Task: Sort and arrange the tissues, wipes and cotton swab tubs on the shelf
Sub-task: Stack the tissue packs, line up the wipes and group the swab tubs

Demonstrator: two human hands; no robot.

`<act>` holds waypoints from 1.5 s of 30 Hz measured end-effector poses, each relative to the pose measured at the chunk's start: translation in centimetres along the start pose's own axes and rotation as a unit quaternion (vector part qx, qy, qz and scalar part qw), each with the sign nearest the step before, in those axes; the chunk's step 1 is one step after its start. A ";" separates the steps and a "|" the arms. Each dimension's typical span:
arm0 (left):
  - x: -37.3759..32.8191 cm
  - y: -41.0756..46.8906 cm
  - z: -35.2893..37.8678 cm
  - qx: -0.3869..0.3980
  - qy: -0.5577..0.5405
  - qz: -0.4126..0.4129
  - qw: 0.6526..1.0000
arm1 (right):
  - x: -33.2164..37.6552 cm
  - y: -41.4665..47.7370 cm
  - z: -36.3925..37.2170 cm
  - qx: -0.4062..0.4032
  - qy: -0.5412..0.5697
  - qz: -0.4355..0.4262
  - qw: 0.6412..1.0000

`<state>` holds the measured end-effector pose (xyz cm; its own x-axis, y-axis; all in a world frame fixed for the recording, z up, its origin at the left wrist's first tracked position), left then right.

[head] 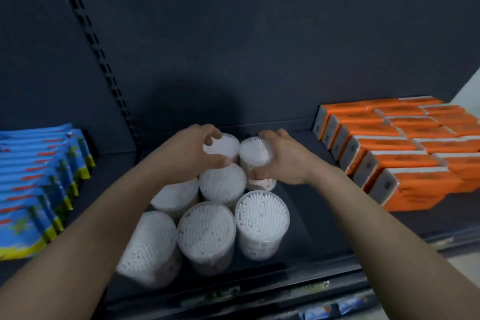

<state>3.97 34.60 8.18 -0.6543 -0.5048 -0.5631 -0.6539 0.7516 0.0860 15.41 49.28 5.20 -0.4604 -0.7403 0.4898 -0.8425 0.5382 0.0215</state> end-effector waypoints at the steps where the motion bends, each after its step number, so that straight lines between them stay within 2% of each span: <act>1: 1.0 -0.6 -0.5 0.004 0.015 -0.018 1.000 | 0.1 0.1 0.3 0.010 -0.006 0.001 1.000; 7: 4.8 -3.1 -3.0 0.003 0.061 -0.087 0.994 | 1.0 -0.3 0.9 0.034 -0.049 0.028 0.998; 12: 5.7 -5.2 -3.4 0.063 0.102 -0.095 0.988 | 1.7 -1.4 0.1 0.061 -0.102 0.069 0.991; 18: 6.6 -7.4 -3.4 0.110 0.096 -0.097 0.984 | 2.4 -3.0 -0.1 0.041 -0.098 0.099 0.989; 23: 6.4 -8.8 -3.4 0.149 0.086 -0.090 0.981 | 2.9 -5.0 -2.0 -0.011 -0.089 0.134 0.987; 26: 5.6 -9.8 -2.8 0.177 0.095 -0.085 0.976 | 4.2 -6.4 -1.9 0.048 -0.147 0.129 0.979; 29: 5.0 -10.1 -2.6 0.160 0.114 -0.077 0.978 | 4.8 -7.4 -0.9 0.113 -0.185 0.109 0.970; 38: 3.9 -10.5 -1.8 0.109 0.141 -0.109 0.978 | 3.8 -8.8 -1.0 0.124 -0.178 0.063 0.974; 45: 3.5 -10.9 -1.1 0.073 0.093 -0.155 0.981 | 3.2 -9.2 -1.4 0.112 -0.167 0.056 0.978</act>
<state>8.38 24.12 6.18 -0.4999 -0.7772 -0.3821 -0.7798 0.5959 -0.1919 22.08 42.57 7.80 -0.5867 -0.7926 0.1658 -0.8049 0.5485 -0.2264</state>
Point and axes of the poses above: each hand's wrist, its own y-axis towards the middle knuckle, its own z-axis out of the palm, x = y × z, the point moved 4 cm from there along y, towards the middle knuckle, and after that the axes turned 11 degrees about -x, right-handed, at the moved point
